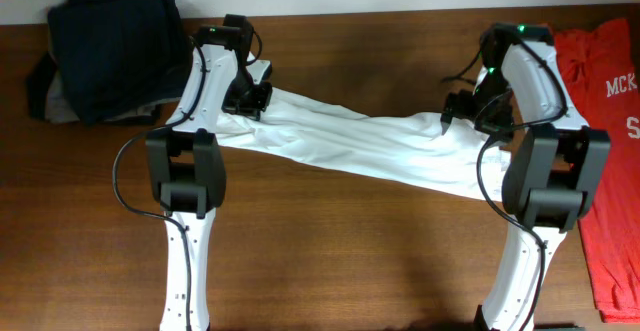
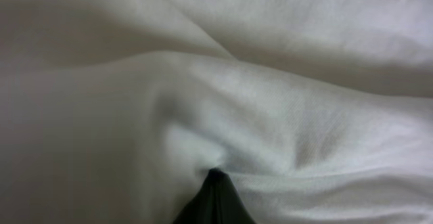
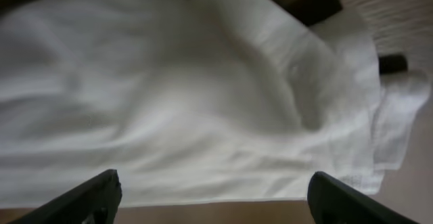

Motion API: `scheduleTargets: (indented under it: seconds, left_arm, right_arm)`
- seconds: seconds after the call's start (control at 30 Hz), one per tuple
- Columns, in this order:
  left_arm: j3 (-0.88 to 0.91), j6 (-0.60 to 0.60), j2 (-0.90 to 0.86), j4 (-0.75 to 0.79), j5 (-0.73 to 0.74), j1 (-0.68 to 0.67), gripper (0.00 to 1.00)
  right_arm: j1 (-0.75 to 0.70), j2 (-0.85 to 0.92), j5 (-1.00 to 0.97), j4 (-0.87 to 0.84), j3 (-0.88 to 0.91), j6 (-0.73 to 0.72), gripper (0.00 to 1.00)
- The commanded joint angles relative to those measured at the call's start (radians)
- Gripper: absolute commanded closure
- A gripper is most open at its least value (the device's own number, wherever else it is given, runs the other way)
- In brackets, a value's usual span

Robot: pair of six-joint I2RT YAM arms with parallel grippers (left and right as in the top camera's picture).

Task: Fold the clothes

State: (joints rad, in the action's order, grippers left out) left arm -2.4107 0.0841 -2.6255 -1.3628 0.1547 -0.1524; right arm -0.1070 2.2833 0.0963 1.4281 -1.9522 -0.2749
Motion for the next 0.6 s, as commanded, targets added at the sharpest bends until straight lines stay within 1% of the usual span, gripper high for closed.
scheduleTargets:
  seconds: [0.0, 0.03, 0.1, 0.17, 0.2, 0.23, 0.27, 0.33, 0.37, 0.4, 0.43, 0.47, 0.5, 0.57]
  left_arm:
    - [0.003, -0.035, -0.026, -0.019, -0.118, 0.041, 0.97]
    - [0.003, -0.036, -0.026, -0.027, -0.118, 0.044, 0.97]
    - [0.003, -0.036, -0.026, -0.034, -0.119, 0.045, 0.97]
    - [0.003, -0.038, -0.026, -0.037, -0.127, 0.046, 0.97]
    - [0.003, -0.051, -0.026, -0.039, -0.159, 0.049, 0.97]
    - [0.003, -0.071, -0.026, -0.045, -0.210, 0.055, 0.97]
    - [0.003, -0.105, -0.026, -0.065, -0.279, 0.069, 0.99]
    - [0.002, -0.121, -0.026, -0.093, -0.294, 0.088, 0.99]
    - [-0.009, -0.135, -0.026, -0.114, -0.295, 0.101, 0.99]
    - [-0.027, -0.161, -0.025, -0.129, -0.295, 0.104, 0.99]
    - [-0.057, -0.163, -0.025, -0.146, -0.295, 0.104, 0.99]
    - [-0.083, -0.163, -0.025, -0.161, -0.296, 0.104, 0.99]
    - [-0.116, -0.171, -0.025, -0.180, -0.314, 0.104, 0.99]
    - [-0.214, -0.172, -0.024, -0.231, -0.312, 0.104, 0.99]
  right_arm:
    - [0.008, 0.001, 0.001, -0.086, 0.135, 0.004, 0.13]
    - [0.008, 0.001, 0.001, -0.115, 0.175, 0.004, 0.19]
    - [0.008, 0.001, -0.003, -0.160, 0.246, 0.004, 0.37]
    - [0.008, 0.001, -0.072, -0.221, 0.309, 0.004, 0.59]
    - [0.006, 0.001, -0.122, -0.237, 0.332, 0.003, 0.76]
    - [0.002, 0.001, -0.175, -0.235, 0.340, -0.018, 0.84]
    - [-0.016, 0.001, -0.257, -0.219, 0.338, -0.057, 0.89]
    - [-0.060, 0.001, -0.272, -0.185, 0.307, -0.076, 0.89]
    - [-0.085, 0.001, -0.274, -0.163, 0.275, -0.075, 0.85]
    - [-0.111, 0.001, -0.274, -0.140, 0.233, -0.075, 0.70]
    - [-0.132, 0.001, -0.274, -0.116, 0.193, -0.075, 0.45]
    - [-0.150, 0.001, -0.274, -0.087, 0.156, -0.074, 0.31]
    - [-0.167, 0.001, -0.274, -0.056, 0.120, -0.074, 0.01]
    - [-0.198, 0.001, -0.273, 0.048, 0.016, -0.075, 0.01]
